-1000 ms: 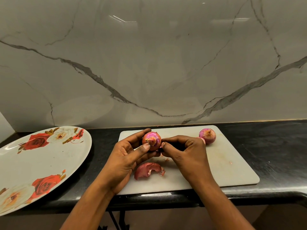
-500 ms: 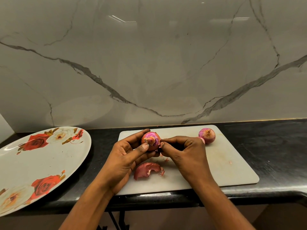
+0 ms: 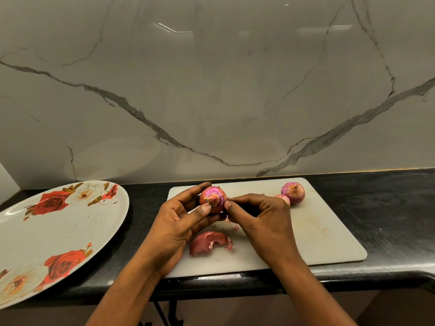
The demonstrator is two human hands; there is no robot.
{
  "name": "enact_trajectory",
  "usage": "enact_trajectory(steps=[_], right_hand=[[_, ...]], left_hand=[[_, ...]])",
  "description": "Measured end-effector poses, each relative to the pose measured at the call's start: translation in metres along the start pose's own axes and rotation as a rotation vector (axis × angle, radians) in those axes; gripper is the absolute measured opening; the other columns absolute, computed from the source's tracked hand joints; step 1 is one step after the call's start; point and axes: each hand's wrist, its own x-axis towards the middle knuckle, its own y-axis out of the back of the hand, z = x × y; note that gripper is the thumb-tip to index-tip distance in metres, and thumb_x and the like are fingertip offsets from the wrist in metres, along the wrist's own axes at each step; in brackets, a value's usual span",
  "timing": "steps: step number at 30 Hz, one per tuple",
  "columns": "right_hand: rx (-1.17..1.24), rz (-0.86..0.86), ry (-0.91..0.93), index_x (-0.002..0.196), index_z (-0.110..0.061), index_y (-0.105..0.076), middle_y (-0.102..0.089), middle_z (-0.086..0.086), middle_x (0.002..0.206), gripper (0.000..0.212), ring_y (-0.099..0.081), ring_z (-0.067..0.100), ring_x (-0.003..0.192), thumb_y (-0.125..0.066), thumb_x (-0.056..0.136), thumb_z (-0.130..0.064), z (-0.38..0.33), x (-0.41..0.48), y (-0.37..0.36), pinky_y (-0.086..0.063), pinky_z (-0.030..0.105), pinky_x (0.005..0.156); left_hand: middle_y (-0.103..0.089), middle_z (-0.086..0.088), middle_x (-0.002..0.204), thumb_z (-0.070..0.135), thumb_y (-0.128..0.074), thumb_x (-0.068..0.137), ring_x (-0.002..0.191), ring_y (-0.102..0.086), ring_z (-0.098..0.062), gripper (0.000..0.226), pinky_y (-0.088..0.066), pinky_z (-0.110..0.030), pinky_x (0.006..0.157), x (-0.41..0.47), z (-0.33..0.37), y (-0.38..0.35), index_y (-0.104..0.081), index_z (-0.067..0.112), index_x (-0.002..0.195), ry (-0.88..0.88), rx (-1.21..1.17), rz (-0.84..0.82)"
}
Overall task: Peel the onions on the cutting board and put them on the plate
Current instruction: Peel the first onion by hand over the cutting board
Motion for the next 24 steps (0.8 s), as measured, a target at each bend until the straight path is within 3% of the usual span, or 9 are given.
enact_trajectory(steps=[8,12,16,21,24], right_hand=[[-0.079,0.011,-0.006,0.086,-0.041,-0.075,-0.076,-0.021,0.081,0.023,-0.075,-0.001,0.079,-0.077,0.093,-0.02,0.0019,0.0011,-0.0026,-0.06,0.017,0.074],[-0.041,0.049,-0.067,0.091,-0.027,-0.081,-0.078,-0.012,0.081,0.006,-0.077,0.006,0.078,-0.079,0.092,-0.021,0.0063,0.0012,-0.0024,-0.064,0.024,0.074],[-0.02,0.069,-0.101,0.098,-0.025,-0.081,-0.079,-0.012,0.087,0.013,-0.077,0.005,0.083,-0.082,0.089,-0.017,0.0087,0.0021,-0.002,-0.065,0.027,0.077],[0.086,-0.002,-0.122,0.105,-0.031,-0.08,-0.081,-0.011,0.092,0.021,-0.079,0.01,0.084,-0.076,0.093,-0.014,0.0055,0.002,-0.0044,-0.066,0.034,0.078],[0.132,-0.044,-0.125,0.107,-0.033,-0.078,-0.081,-0.011,0.094,0.021,-0.08,0.011,0.085,-0.079,0.092,-0.018,0.0029,0.0022,-0.0046,-0.066,0.033,0.078]], left_hand=[[-0.073,-0.012,0.132,0.004,-0.066,0.088,0.118,-0.072,-0.036,0.053,-0.062,-0.04,0.096,0.0001,0.0001,-0.001,-0.063,0.013,0.14,0.005,-0.008,-0.003],[-0.073,-0.015,0.129,0.007,-0.066,0.089,0.113,-0.073,-0.041,0.051,-0.064,-0.035,0.088,0.0003,0.0001,0.0001,-0.064,0.013,0.14,0.011,-0.02,0.009],[-0.073,-0.021,0.124,0.013,-0.063,0.094,0.097,-0.074,-0.034,0.046,-0.064,-0.033,0.079,0.0002,0.0006,0.0002,-0.065,0.018,0.14,-0.002,0.006,0.013],[-0.073,-0.018,0.126,0.01,-0.063,0.093,0.096,-0.072,-0.03,0.047,-0.064,-0.034,0.083,-0.0001,0.0015,0.0006,-0.066,0.019,0.14,0.021,0.005,-0.021],[-0.073,-0.011,0.129,0.009,-0.074,0.091,0.106,-0.074,-0.027,0.053,-0.063,-0.035,0.089,-0.0015,0.0026,0.0011,-0.065,0.024,0.14,0.015,0.05,-0.058]])
